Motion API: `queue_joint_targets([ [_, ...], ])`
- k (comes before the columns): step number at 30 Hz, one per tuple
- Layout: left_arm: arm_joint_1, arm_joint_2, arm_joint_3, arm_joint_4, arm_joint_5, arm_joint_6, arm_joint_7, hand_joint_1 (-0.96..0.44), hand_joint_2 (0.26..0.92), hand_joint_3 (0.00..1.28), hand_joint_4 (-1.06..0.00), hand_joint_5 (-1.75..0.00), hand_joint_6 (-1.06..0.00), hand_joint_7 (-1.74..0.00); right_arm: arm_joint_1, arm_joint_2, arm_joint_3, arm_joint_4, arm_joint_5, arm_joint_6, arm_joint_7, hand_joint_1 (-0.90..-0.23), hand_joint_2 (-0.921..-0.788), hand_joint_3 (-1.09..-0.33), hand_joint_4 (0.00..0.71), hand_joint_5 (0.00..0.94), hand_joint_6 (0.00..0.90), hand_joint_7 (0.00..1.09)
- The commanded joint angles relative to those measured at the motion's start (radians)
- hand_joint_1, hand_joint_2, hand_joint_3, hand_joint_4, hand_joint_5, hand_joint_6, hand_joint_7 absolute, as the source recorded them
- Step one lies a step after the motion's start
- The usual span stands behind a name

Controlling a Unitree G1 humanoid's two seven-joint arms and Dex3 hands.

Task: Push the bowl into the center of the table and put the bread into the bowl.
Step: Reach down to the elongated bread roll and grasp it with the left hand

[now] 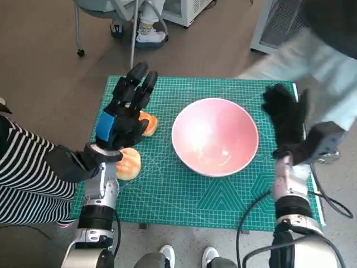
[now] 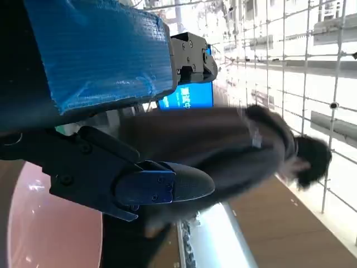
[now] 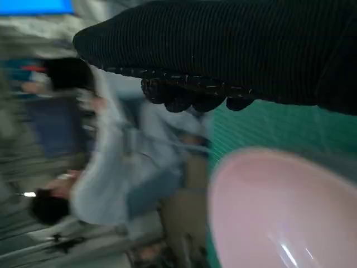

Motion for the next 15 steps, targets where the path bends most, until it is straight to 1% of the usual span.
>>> queue_joint_targets([
  [1, -0.020, -0.005, -0.012, -0.012, 0.001, 0.016, 0.001, -0.68, 0.921, 0.38, -0.09, 0.00, -0.07, -0.32, 0.066, 0.002, 0.018, -0.115, -0.002, -0.065, 0.028, -0.600, -0.921, -0.890, 0.132, 0.000, 0.156, 0.14],
  [2, -0.022, -0.006, -0.014, -0.014, 0.001, 0.018, 0.002, -0.68, 0.921, 0.38, -0.09, 0.00, -0.07, -0.32, 0.074, 0.003, 0.022, -0.139, -0.002, -0.074, 0.032, -0.603, -0.921, -0.880, 0.131, 0.000, 0.157, 0.14],
  [4, -0.025, -0.009, -0.020, -0.023, 0.003, 0.026, 0.005, -0.68, 0.921, 0.38, -0.09, 0.00, -0.07, -0.32, 0.097, 0.006, 0.031, -0.209, 0.009, -0.094, 0.056, -0.614, -0.921, -0.864, 0.131, 0.000, 0.162, 0.15],
  [6, -0.025, -0.010, -0.022, -0.027, 0.003, 0.030, 0.006, -0.68, 0.921, 0.39, -0.09, 0.00, -0.07, -0.32, 0.109, 0.009, 0.035, -0.244, 0.015, -0.094, 0.064, -0.624, -0.921, -0.851, 0.130, 0.000, 0.166, 0.15],
  [15, -0.023, -0.008, -0.026, -0.033, 0.002, 0.035, 0.010, -0.68, 0.921, 0.39, -0.09, 0.00, -0.07, -0.32, 0.130, 0.010, 0.044, -0.288, 0.020, -0.069, 0.059, -0.631, -0.921, -0.842, 0.130, 0.000, 0.169, 0.15],
])
